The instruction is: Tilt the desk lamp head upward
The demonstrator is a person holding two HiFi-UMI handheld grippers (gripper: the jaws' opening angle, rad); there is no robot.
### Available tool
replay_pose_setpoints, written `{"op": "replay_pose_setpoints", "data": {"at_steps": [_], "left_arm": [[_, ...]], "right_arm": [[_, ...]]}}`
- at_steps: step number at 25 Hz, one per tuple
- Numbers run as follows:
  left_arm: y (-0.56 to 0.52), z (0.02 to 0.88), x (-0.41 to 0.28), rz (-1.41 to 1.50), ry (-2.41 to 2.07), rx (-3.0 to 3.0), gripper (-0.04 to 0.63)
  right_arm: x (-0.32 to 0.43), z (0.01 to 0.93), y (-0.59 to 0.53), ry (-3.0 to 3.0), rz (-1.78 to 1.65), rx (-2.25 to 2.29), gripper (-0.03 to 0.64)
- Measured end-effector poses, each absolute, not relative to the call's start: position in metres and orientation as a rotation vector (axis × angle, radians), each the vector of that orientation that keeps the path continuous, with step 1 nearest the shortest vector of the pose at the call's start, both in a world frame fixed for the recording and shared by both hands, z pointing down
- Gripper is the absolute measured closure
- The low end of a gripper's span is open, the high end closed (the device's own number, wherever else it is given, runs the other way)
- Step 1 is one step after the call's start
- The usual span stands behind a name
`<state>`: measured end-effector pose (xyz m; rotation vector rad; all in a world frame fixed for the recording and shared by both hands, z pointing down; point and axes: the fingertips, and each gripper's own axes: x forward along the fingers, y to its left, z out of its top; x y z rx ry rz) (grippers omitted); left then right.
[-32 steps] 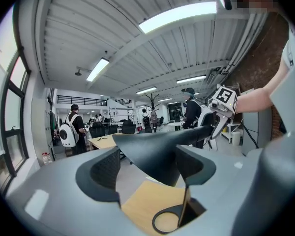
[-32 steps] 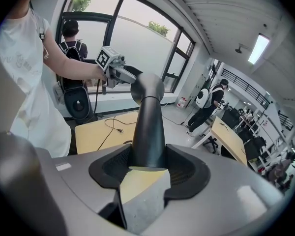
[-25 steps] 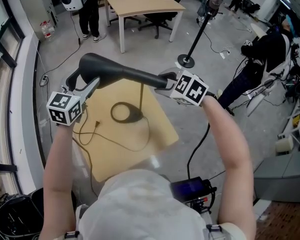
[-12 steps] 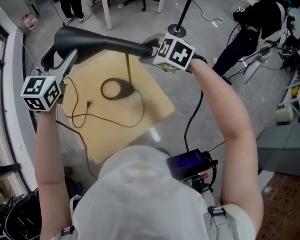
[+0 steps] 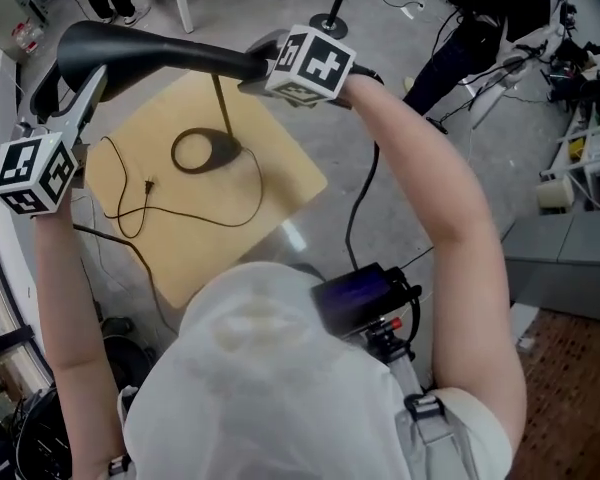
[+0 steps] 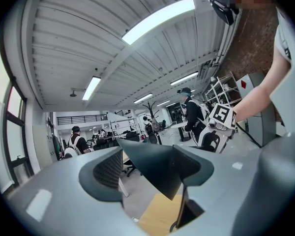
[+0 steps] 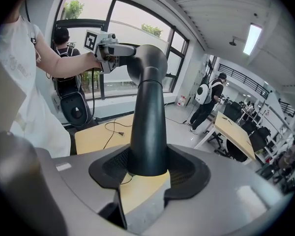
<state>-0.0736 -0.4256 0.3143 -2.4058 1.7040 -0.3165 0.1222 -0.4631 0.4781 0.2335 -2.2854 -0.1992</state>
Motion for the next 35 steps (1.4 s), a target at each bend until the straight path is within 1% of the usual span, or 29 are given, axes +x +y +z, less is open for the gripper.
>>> {"op": "replay_pose_setpoints", "data": {"at_steps": [9,24,35], "left_arm": [[-0.433,0.296,-0.065,-0.337,1.691,-2.338,0.276],[-0.425,0.293,-0.067,-0.363,1.69,-2.29,0.276],[-0.431,0.28,-0.055,-0.373,1.681,-2.256,0.276]], "right_arm": [[0.115,0.48,-0.469,-2.322,-0.177,0.239,0.385],[0.099,0.493,-0.462,-2.365,-0.164,0.234,0.387],[0.097,0.494,-0.469,-2.397,-0.148,0.251,0.387]]}}
